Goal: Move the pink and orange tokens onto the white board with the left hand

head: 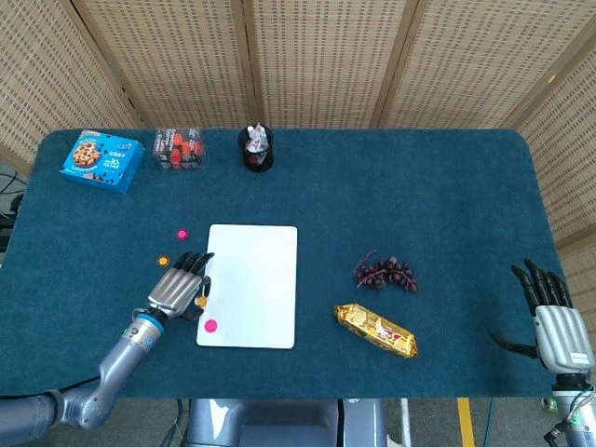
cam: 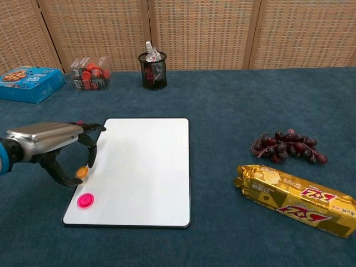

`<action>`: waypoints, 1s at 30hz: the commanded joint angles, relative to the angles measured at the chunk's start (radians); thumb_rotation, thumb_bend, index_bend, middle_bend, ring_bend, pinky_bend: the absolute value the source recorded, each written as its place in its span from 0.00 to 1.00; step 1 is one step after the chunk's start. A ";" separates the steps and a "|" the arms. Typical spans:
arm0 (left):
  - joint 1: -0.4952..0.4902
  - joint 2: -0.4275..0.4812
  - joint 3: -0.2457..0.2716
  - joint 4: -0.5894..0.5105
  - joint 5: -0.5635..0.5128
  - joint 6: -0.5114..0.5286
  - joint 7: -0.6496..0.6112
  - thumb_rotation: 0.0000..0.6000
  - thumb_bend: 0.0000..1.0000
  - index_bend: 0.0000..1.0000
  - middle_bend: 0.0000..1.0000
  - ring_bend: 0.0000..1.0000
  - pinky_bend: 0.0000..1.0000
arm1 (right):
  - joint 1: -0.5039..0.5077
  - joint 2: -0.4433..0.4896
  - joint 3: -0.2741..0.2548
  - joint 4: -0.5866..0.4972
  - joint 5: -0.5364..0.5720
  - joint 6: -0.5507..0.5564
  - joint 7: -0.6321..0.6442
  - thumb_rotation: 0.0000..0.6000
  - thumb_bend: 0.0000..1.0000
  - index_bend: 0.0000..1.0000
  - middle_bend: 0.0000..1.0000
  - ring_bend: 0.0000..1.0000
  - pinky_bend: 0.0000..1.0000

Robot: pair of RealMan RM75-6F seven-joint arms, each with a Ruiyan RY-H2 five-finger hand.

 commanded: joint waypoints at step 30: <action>0.004 -0.008 -0.035 0.365 -0.029 -0.066 -0.303 1.00 0.30 0.31 0.00 0.00 0.00 | 0.002 0.002 -0.001 -0.011 0.007 -0.009 -0.010 1.00 0.00 0.00 0.00 0.00 0.00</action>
